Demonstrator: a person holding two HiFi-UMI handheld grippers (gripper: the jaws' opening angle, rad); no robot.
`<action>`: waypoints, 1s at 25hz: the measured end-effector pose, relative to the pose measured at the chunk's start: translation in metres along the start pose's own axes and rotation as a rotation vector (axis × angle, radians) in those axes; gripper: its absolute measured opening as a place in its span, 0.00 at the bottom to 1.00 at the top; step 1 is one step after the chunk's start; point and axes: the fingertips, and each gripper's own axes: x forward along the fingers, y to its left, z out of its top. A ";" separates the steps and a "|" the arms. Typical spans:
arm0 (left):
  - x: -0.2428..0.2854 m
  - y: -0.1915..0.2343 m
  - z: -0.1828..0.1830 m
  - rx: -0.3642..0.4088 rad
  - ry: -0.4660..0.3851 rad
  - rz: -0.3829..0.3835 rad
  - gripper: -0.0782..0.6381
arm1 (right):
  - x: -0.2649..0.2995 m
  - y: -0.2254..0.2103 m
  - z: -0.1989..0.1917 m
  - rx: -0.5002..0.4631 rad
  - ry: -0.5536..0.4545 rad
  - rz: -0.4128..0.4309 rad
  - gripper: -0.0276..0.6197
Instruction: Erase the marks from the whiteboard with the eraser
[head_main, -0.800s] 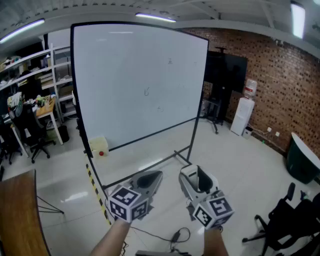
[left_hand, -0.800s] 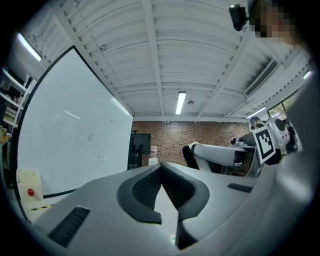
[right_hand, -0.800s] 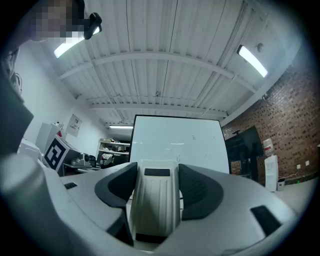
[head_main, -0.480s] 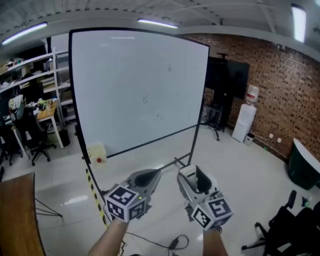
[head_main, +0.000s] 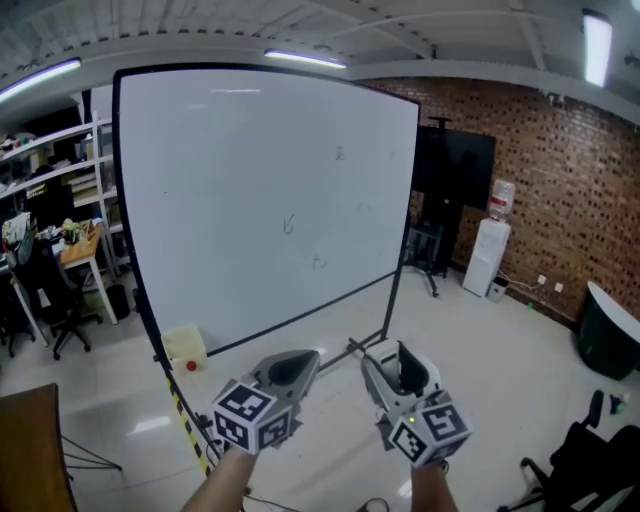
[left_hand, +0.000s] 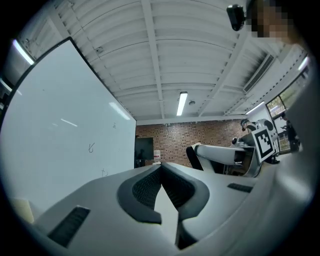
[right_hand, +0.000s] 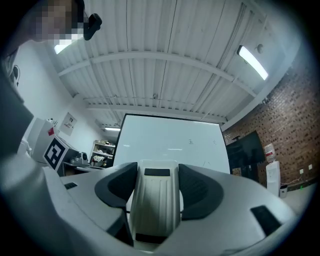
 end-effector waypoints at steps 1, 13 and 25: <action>0.009 0.013 0.002 0.000 -0.002 -0.011 0.10 | 0.015 -0.004 0.000 -0.006 -0.001 -0.010 0.45; 0.088 0.115 0.029 0.001 -0.031 -0.131 0.10 | 0.128 -0.054 0.019 -0.069 -0.018 -0.136 0.45; 0.203 0.165 0.017 0.026 -0.047 -0.133 0.10 | 0.204 -0.158 0.003 -0.083 -0.059 -0.130 0.45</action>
